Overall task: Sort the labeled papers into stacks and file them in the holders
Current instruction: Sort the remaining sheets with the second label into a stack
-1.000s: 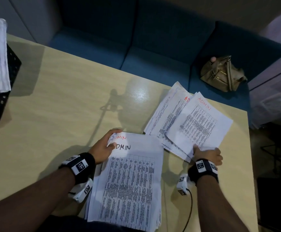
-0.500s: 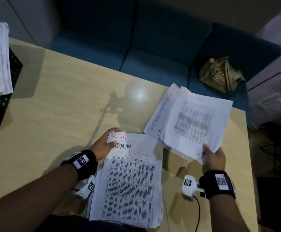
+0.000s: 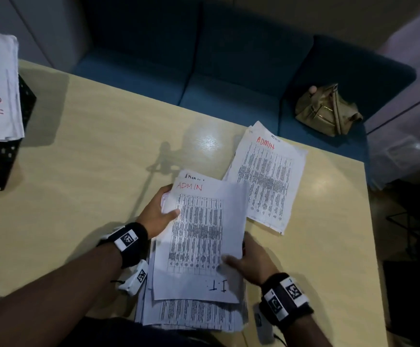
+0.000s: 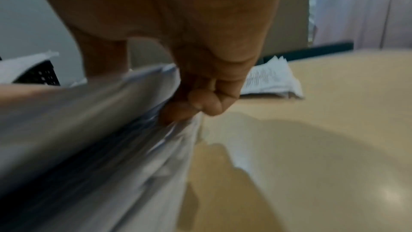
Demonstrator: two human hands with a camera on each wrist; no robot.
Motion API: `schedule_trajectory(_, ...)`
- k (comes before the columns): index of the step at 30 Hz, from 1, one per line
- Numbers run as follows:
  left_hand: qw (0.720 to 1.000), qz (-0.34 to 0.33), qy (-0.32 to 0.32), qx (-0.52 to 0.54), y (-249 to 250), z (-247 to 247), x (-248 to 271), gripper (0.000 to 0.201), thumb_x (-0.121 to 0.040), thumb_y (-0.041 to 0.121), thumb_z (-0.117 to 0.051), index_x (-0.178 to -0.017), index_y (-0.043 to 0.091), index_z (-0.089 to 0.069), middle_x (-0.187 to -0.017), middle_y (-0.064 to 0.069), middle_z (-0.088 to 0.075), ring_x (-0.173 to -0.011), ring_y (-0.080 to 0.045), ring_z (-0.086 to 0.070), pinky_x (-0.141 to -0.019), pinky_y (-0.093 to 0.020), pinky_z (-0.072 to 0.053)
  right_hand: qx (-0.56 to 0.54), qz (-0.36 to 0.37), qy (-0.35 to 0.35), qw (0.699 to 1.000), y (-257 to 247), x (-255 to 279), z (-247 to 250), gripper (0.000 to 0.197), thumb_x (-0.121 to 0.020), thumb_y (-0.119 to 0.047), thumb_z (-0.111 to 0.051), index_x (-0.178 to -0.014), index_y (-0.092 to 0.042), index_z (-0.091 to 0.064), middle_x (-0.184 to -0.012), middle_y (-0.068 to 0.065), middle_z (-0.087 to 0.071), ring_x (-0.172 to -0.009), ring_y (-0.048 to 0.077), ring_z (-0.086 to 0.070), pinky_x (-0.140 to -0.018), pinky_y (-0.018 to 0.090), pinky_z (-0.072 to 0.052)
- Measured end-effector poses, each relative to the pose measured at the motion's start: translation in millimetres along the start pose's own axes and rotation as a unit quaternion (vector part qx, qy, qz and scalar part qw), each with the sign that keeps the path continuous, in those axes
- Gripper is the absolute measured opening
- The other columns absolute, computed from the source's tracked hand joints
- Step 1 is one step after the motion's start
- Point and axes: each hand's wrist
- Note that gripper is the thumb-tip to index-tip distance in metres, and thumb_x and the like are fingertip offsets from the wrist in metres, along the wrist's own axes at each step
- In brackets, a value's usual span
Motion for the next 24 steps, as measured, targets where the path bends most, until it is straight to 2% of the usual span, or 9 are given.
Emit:
schedule_trajectory(2,1.000,-0.005,-0.009,-0.003,4.7,0.8,2.6,0.069,-0.089,0.011,-0.066,-0.145,0.032,-0.031,-0.131,0.014,-0.040,-0.124,-0.006,-0.034,-0.110,-0.036,-0.025,-0.036,-0.020,0.129,0.991,-7.3,-10.3,14.9,0.074,-0.083,-0.037,-0.069,-0.143,-0.018,-0.031,-0.136,0.005,-0.053,-0.114,0.019,-0.055,-0.097,0.033,-0.045)
schedule_trajectory(5,0.999,-0.015,-0.035,-0.015,6.7,0.9,5.4,0.066,-0.088,0.007,-0.066,-0.138,0.037,-0.036,-0.129,0.014,-0.042,-0.122,-0.006,-0.036,-0.105,-0.028,-0.027,0.049,0.020,0.280,0.958,-24.2,-39.2,36.8,0.074,-0.085,-0.043,-0.065,-0.145,-0.016,-0.031,-0.145,0.010,-0.040,-0.133,0.027,-0.036,-0.110,0.040,-0.031)
schedule_trajectory(8,0.998,-0.024,-0.054,-0.025,7.5,-1.8,5.8,0.065,-0.086,0.007,-0.069,-0.121,0.050,-0.036,-0.129,0.013,-0.046,-0.124,-0.010,-0.042,-0.103,-0.027,-0.031,0.170,0.088,0.236,0.953,-54.7,-67.0,37.1,0.074,-0.088,-0.053,-0.054,-0.147,-0.021,-0.025,-0.154,0.007,-0.027,-0.142,0.026,-0.023,-0.117,0.045,-0.019)
schedule_trajectory(11,0.997,-0.031,-0.058,-0.028,11.8,-6.1,6.3,0.065,-0.085,0.006,-0.070,-0.126,0.041,-0.034,-0.128,0.013,-0.042,-0.123,-0.007,-0.038,-0.097,-0.020,-0.030,0.232,0.148,0.137,0.952,-82.4,-87.2,18.3,0.072,-0.091,-0.055,-0.045,-0.149,-0.023,-0.016,-0.158,0.002,-0.018,-0.146,0.022,-0.014,-0.119,0.045,-0.006)
schedule_trajectory(14,0.997,-0.043,-0.053,-0.025,13.2,-8.5,3.9,0.072,-0.083,0.004,-0.072,-0.132,0.037,-0.032,-0.129,0.016,-0.041,-0.121,0.001,-0.035,-0.094,-0.010,-0.028,0.212,0.182,0.132,0.951,-93.2,-93.9,-3.2,0.064,-0.092,-0.046,-0.048,-0.146,-0.017,-0.028,-0.147,0.006,-0.040,-0.137,0.025,-0.035,-0.118,0.045,-0.018)
schedule_trajectory(16,0.997,-0.057,-0.050,0.001,10.2,-7.5,0.9,0.071,-0.081,0.006,-0.074,-0.131,0.038,-0.037,-0.130,0.021,-0.047,-0.117,0.013,-0.042,-0.095,-0.006,-0.032,0.205,0.227,0.133,0.943,-93.0,-90.7,-18.8,0.053,-0.092,-0.034,-0.050,-0.140,-0.014,-0.039,-0.134,0.008,-0.052,-0.124,0.028,-0.047,-0.111,0.043,-0.029)
schedule_trajectory(19,0.997,-0.065,-0.050,0.016,5.3,-8.5,-2.3,0.058,-0.083,0.001,-0.070,-0.121,0.039,-0.049,-0.116,0.031,-0.059,-0.106,0.024,-0.048,-0.087,0.001,-0.035,0.185,0.315,0.093,0.926,-88.0,-84.9,-37.2,0.041,-0.090,-0.021,-0.054,-0.128,-0.006,-0.052,-0.124,0.014,-0.058,-0.110,0.032,-0.054,-0.100,0.044,-0.042)
schedule_trajectory(22,0.997,-0.060,-0.053,-0.007,1.4,-10.0,-3.9,0.052,-0.088,-0.001,-0.063,-0.114,0.043,-0.052,-0.109,0.031,-0.062,-0.101,0.020,-0.053,-0.080,-0.001,-0.038,0.144,0.312,0.070,0.937,-79.8,-90.5,-17.3,0.031,-0.095,-0.023,-0.054,-0.121,-0.009,-0.062,-0.131,0.013,-0.057,-0.122,0.027,-0.051,-0.108,0.032,-0.033)
schedule_trajectory(24,0.996,-0.056,-0.056,-0.036,-1.8,-9.4,-5.8,0.053,-0.089,0.003,-0.061,-0.109,0.050,-0.053,-0.117,0.021,-0.058,-0.098,0.006,-0.057,-0.079,-0.008,-0.042,0.083,0.207,0.158,0.962,-63.1,-101.3,12.5,0.029,-0.092,-0.020,-0.058,-0.119,-0.010,-0.063,-0.134,0.012,-0.055,-0.127,0.026,-0.048,-0.111,0.034,-0.030)
Point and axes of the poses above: each hand's wrist, its own x-axis away from the middle knuckle, its own z-axis out of the back of the hand, y = z × x
